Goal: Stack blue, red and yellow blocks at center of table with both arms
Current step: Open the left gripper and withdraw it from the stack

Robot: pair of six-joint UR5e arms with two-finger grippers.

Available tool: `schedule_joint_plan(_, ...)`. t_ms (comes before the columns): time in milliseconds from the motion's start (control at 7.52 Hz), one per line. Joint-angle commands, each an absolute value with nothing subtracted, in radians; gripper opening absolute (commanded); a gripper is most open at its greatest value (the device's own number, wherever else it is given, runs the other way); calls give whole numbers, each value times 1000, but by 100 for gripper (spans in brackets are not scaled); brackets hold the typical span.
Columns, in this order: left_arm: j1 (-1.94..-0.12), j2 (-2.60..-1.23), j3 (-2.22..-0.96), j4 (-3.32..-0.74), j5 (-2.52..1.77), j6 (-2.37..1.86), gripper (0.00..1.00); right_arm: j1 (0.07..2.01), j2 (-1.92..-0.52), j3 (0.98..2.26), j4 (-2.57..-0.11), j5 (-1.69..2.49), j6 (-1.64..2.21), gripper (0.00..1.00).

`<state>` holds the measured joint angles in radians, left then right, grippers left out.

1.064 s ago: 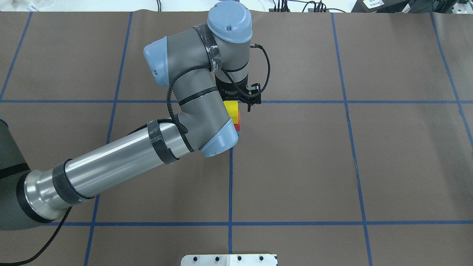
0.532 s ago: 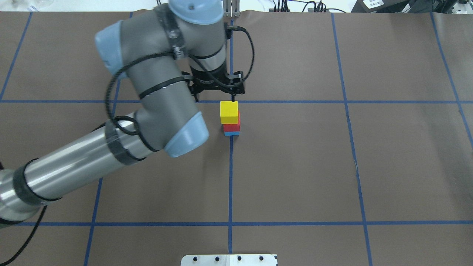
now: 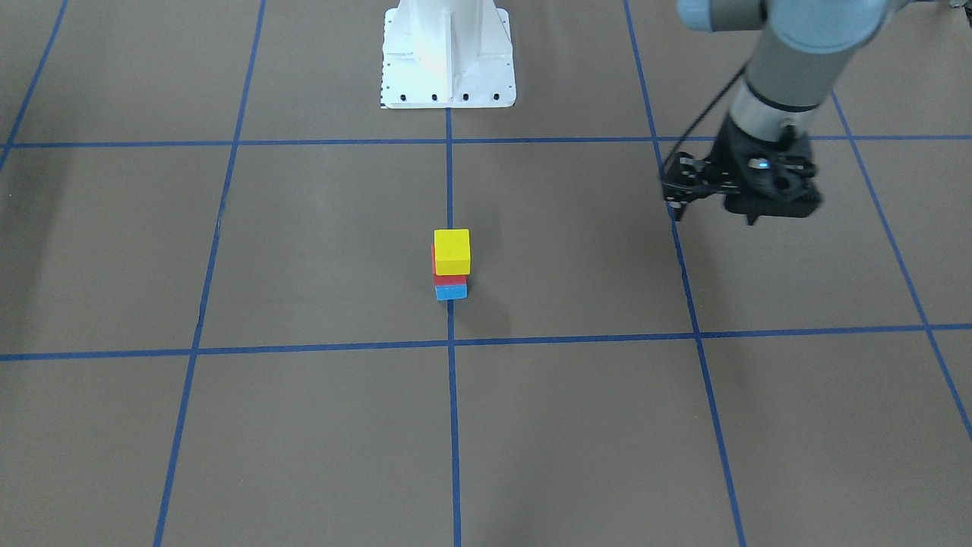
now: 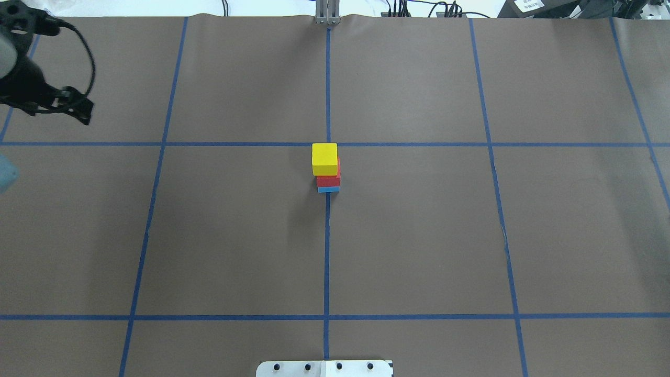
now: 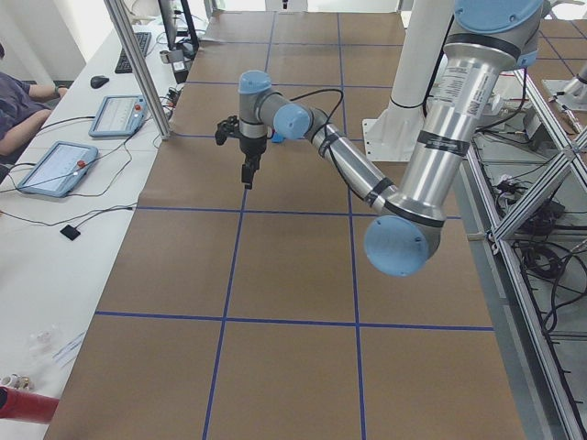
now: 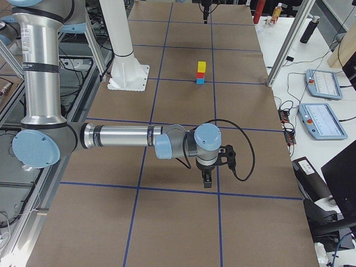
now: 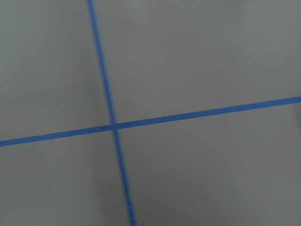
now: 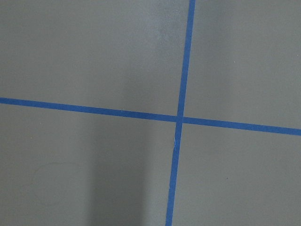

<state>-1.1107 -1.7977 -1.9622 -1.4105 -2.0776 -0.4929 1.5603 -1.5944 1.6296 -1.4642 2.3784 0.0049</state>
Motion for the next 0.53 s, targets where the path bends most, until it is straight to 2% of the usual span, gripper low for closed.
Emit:
schedule_joint_plan(0, -1337, -1635, -1804, -1541, -2187, -86, 100, 1562, -1604, 1620, -1466, 2333, 5, 100)
schedule_joint_plan(133, -1474, -1635, -1660, -1598, -2241, 72, 100, 1562, -1609, 1617, -1466, 2333, 5, 100)
schedule_joint_plan(266, -1518, -1647, -1575, -1612, -2264, 119, 100, 1562, -1611, 1617, -1466, 2333, 6, 100)
schedule_joint_plan(399, -1532, -1641, -1560, -1612, -2266, 118, 100, 1562, -1611, 1617, -1466, 2333, 14, 100)
